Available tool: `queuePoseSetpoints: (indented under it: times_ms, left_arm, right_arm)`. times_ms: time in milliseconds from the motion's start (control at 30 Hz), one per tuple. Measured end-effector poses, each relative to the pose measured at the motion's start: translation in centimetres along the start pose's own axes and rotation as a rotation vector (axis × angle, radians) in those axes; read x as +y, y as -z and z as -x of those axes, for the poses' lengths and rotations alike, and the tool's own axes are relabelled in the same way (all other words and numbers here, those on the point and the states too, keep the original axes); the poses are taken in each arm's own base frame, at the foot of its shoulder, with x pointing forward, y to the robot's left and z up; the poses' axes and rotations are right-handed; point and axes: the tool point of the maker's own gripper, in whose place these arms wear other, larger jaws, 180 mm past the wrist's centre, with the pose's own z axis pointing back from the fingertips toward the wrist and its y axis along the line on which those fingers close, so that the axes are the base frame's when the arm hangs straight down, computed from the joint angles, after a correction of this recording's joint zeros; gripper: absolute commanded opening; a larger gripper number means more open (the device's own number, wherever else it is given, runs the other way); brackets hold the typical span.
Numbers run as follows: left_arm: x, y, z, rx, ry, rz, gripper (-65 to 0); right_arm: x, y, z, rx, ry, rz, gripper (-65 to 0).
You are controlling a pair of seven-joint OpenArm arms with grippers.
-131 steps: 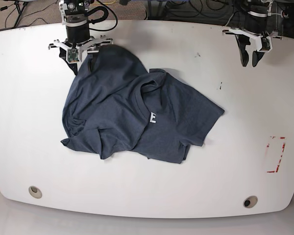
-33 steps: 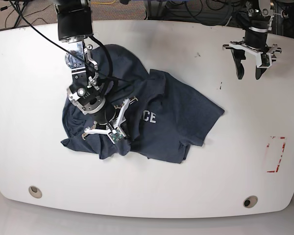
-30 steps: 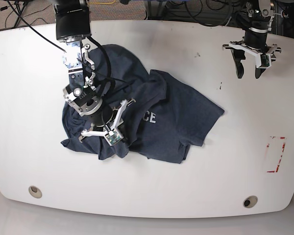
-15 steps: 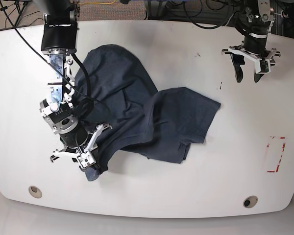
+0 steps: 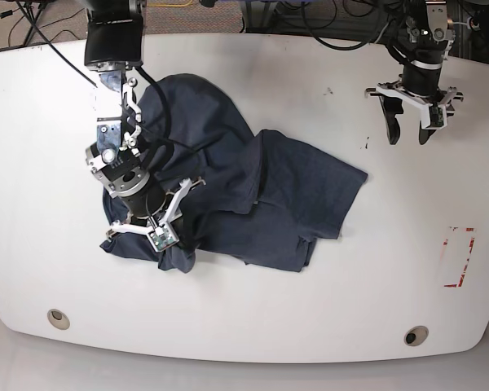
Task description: Layout the t-shirt on the table in an organized manner, then fold the t-shirt properly
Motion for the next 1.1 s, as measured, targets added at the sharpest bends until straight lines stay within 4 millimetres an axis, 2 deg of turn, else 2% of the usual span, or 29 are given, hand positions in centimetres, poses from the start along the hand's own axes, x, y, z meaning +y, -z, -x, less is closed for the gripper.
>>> queuePoseSetpoints:
  times_ms: [233,600,800,867,1100]
  left_arm:
    - [-1.1,0.2,0.1,0.003,-0.006,0.027,-31.4]
    - [-1.6,0.2,0.3,0.006,-0.007,0.041,-31.4]
    - [-1.5,0.2,0.3,0.006,-0.008,0.038,-31.4]
    - [-1.5,0.2,0.3,0.006,-0.007,0.039,-31.4]
    - [-1.4,0.3,0.8,0.019,-0.009,0.036,-31.5]
  right_arm:
    - [3.0,0.7,2.8,0.065,0.016,-0.074,-65.0]
    - [4.6,2.0,6.9,0.124,0.072,-0.123,-65.0]
    - [5.1,2.3,8.1,0.139,0.090,-0.138,-64.0]
    - [5.0,2.3,8.0,0.136,0.090,-0.135,-61.4]
    - [5.0,2.3,8.0,0.136,0.091,-0.134,-39.0]
